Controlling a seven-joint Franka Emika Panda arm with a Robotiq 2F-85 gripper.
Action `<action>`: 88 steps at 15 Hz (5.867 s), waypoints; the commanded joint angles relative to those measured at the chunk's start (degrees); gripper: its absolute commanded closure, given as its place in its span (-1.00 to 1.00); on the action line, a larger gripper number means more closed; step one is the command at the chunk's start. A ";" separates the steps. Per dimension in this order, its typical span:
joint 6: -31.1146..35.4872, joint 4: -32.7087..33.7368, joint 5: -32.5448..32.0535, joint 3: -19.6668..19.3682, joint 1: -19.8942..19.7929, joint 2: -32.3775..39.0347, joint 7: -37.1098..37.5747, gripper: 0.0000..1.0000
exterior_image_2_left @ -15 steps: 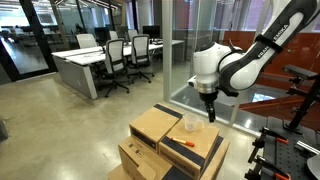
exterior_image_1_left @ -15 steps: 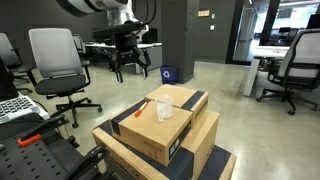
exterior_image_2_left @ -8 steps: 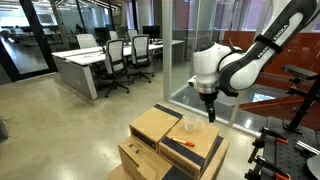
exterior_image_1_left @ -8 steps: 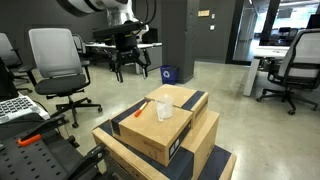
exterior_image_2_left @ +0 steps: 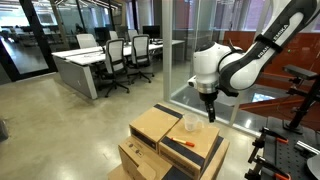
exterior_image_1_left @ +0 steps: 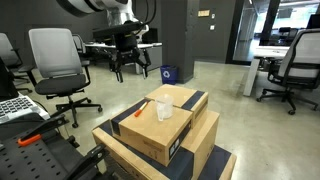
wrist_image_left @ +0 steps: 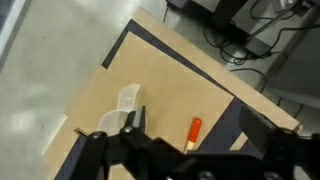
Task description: Put the marker inside the cup
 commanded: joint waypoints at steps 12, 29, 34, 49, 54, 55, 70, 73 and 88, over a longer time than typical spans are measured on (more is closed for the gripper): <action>-1.97 2.50 5.65 -0.19 -0.41 4.65 -6.08 -1.00; -0.84 2.60 4.14 -0.47 0.28 5.06 -4.13 -1.00; -0.43 5.42 0.44 -1.54 1.12 7.68 -1.62 -1.00; 0.28 7.78 -0.62 -2.24 1.05 10.67 0.12 -1.00; 5.24 8.49 -4.00 -3.30 2.61 13.42 3.25 -1.00; 6.81 8.74 -4.99 -3.79 3.26 13.97 4.34 -1.00; 11.42 10.56 -6.73 -6.11 7.05 17.00 7.38 -1.00; 11.47 10.58 -6.75 -6.14 7.07 17.01 7.38 -1.00; 12.39 13.64 -10.82 -10.45 10.46 19.70 13.76 -1.00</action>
